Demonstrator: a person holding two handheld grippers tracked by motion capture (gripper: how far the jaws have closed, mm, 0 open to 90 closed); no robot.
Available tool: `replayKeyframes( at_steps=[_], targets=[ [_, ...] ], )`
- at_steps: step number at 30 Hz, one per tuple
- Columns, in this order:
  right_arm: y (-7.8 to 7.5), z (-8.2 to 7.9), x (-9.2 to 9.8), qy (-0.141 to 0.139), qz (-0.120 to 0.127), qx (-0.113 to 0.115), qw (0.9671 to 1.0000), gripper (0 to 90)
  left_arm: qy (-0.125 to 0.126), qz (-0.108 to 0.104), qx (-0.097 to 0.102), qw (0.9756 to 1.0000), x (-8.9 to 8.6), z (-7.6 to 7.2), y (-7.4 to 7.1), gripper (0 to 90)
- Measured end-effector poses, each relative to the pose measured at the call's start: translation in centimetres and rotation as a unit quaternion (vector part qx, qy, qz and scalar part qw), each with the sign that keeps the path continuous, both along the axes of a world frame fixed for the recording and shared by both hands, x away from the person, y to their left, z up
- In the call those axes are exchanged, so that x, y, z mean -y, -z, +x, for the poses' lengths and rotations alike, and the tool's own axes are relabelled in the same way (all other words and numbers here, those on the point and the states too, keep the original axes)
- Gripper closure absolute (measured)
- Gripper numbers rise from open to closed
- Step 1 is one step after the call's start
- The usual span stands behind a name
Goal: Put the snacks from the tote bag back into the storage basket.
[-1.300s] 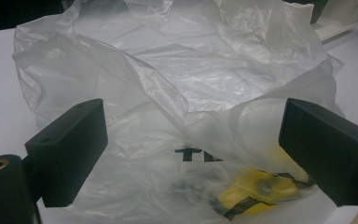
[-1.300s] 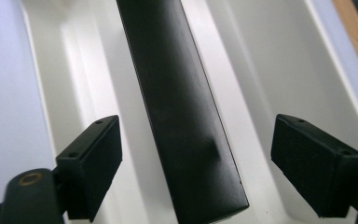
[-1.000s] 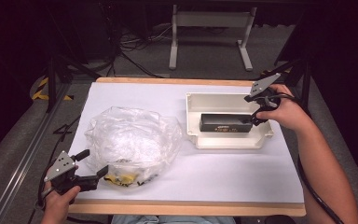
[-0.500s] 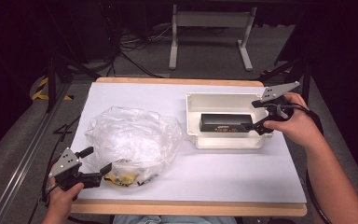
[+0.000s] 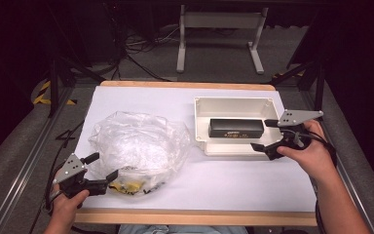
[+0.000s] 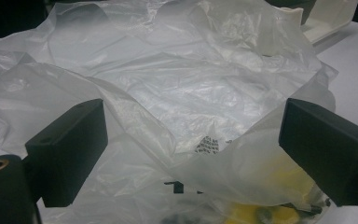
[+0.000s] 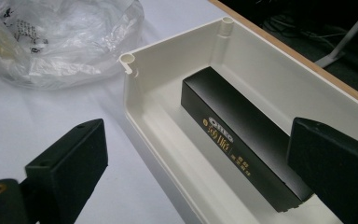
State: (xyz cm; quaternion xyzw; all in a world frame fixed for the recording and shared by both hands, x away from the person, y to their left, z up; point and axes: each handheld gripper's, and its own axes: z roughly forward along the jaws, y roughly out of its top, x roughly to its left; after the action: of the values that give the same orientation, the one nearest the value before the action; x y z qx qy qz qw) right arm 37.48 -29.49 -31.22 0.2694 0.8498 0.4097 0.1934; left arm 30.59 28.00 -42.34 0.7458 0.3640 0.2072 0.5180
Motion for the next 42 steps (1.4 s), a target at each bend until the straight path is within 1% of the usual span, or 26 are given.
replayKeyframes(
  at_steps=[1,2,3,4,9,11,12,17,20,22,23,27,29,32,34,36,39,42],
  targets=[
    [0.3,-0.4,0.0,0.0,0.0,0.01,1.0,6.0,0.0,0.001,0.0,1.0,0.0,0.0,0.0,8.8],
    [0.5,-0.6,-0.1,-0.003,0.003,0.014,0.9999,6.0,0.001,0.002,0.0,1.0,0.0,0.0,0.0,8.8],
    [0.8,-0.8,-0.1,-0.004,0.008,0.012,0.9999,6.1,0.001,0.002,0.0,1.0,0.0,0.0,0.0,8.8],
    [0.8,-0.8,-0.1,-0.004,0.008,0.012,0.9999,6.1,0.001,0.002,0.0,1.0,0.0,0.0,0.0,8.9],
    [2.5,-1.8,-0.3,0.001,0.027,0.012,0.9996,6.0,0.0,0.003,0.001,1.0,0.0,0.0,0.0,8.8],
    [3.2,-2.1,-0.4,0.002,0.023,0.008,0.9997,6.0,0.0,0.002,-0.001,1.0,0.0,0.0,0.0,8.8],
    [3.5,-2.2,-0.4,0.003,0.024,0.008,0.9997,6.0,0.0,0.003,-0.002,1.0,0.1,0.1,0.1,8.8],
    [5.4,-2.6,-0.3,0.011,0.035,0.006,0.9993,5.5,0.001,0.004,-0.002,1.0,0.1,0.0,0.1,8.9],
    [6.6,-2.9,-0.4,0.015,0.048,0.007,0.9987,5.5,0.001,0.004,-0.002,1.0,0.1,0.0,0.1,8.8],
    [6.8,-2.9,-0.4,0.015,0.051,0.008,0.9986,5.5,0.002,0.005,-0.002,1.0,0.2,0.0,0.1,8.9],
    [7.4,-3.0,-0.4,0.017,0.06,0.009,0.998,5.5,0.002,0.005,-0.002,1.0,0.2,0.0,0.1,8.8],
    [8.9,-3.1,-0.3,0.026,0.084,0.021,0.9959,5.5,0.005,0.006,-0.002,1.0,0.2,0.1,0.1,8.8],
    [9.6,-3.0,-0.4,0.029,0.086,0.017,0.9957,5.5,0.007,0.006,-0.002,1.0,0.2,0.1,0.1,8.8],
    [10.7,-2.9,-0.4,0.035,0.095,0.013,0.9948,5.3,0.01,0.006,-0.003,0.9999,0.2,0.1,0.2,8.8],
    [11.4,-2.8,-0.4,0.038,0.091,0.013,0.995,5.3,0.011,0.005,-0.003,0.9999,0.2,0.1,0.2,8.8],
    [12.0,-2.6,-0.2,0.046,0.097,0.011,0.9942,5.3,0.013,0.006,-0.003,0.9999,0.2,0.1,0.2,8.8],
    [12.5,-2.3,0.3,0.058,0.093,0.017,0.9938,4.7,0.017,0.005,-0.003,0.9998,0.2,0.1,0.2,8.9],
    [13.0,-2.2,0.7,0.063,0.089,0.019,0.9939,3.2,0.019,0.002,-0.003,0.9998,0.2,0.2,0.2,8.9]
  ],
)
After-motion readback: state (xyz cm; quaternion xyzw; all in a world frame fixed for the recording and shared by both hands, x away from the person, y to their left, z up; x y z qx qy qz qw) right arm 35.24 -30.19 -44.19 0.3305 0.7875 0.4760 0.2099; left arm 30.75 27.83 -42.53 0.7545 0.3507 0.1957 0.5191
